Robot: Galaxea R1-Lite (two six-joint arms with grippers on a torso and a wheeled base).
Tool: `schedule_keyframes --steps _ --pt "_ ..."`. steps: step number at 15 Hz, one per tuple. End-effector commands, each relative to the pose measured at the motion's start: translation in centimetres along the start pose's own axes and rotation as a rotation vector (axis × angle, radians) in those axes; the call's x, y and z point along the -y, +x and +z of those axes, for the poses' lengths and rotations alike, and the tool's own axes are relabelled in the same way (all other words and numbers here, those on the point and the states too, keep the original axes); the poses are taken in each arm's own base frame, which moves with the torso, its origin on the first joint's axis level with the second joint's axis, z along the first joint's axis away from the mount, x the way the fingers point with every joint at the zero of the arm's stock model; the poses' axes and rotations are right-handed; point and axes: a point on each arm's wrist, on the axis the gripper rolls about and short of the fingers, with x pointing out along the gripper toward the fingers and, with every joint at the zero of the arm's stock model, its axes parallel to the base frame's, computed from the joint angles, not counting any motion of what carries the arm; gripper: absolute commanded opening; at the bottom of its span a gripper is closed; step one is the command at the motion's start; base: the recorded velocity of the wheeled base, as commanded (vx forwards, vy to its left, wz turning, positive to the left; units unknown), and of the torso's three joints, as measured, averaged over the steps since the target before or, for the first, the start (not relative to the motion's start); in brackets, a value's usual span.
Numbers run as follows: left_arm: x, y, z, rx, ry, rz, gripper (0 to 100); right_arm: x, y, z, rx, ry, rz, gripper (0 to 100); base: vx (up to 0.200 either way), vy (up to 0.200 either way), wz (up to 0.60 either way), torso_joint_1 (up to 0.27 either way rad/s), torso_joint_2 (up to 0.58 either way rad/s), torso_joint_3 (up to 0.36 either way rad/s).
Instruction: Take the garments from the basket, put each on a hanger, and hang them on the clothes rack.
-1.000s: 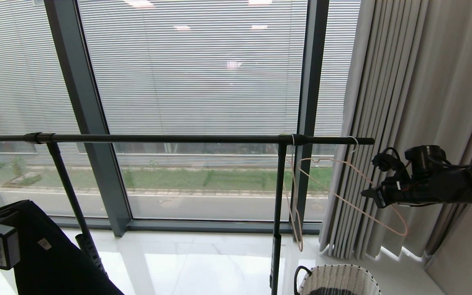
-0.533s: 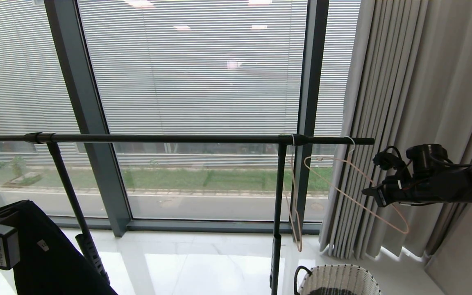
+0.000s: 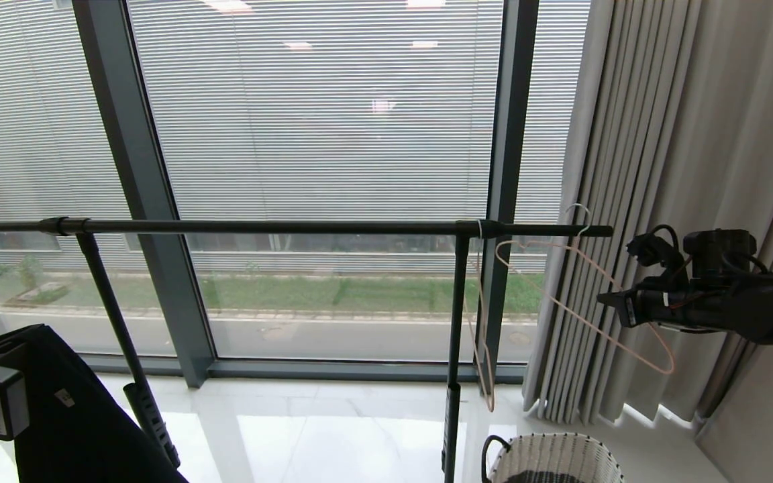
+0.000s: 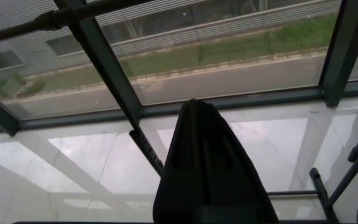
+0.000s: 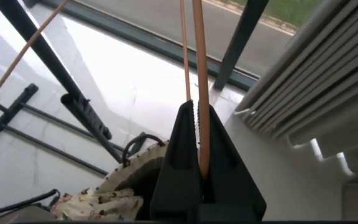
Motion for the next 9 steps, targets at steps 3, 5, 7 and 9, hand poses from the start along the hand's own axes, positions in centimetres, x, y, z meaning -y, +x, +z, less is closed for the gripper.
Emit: schedule_keyframes --steps 3,5,7,9 --pt "0.0 -0.3 0.0 0.009 0.000 0.012 0 -1.8 -2.8 1.1 0.053 0.027 -0.039 0 0.000 0.000 0.00 0.000 0.00 0.000" --pt "-0.1 -0.2 0.0 -0.004 -0.005 0.044 0 -3.5 -4.1 0.3 0.029 0.058 -0.052 0 0.000 0.000 0.00 0.000 0.00 0.000" --pt "-0.2 -0.3 -0.1 -0.013 -0.009 0.077 0 -5.7 -5.3 -0.3 0.009 0.121 -0.095 0 0.000 0.000 0.00 0.000 0.00 0.000" --pt "-0.5 -0.3 -0.2 -0.022 -0.016 0.104 0 -6.6 -5.6 -1.0 -0.014 0.164 -0.135 0 0.000 0.000 0.00 0.000 0.00 0.000"
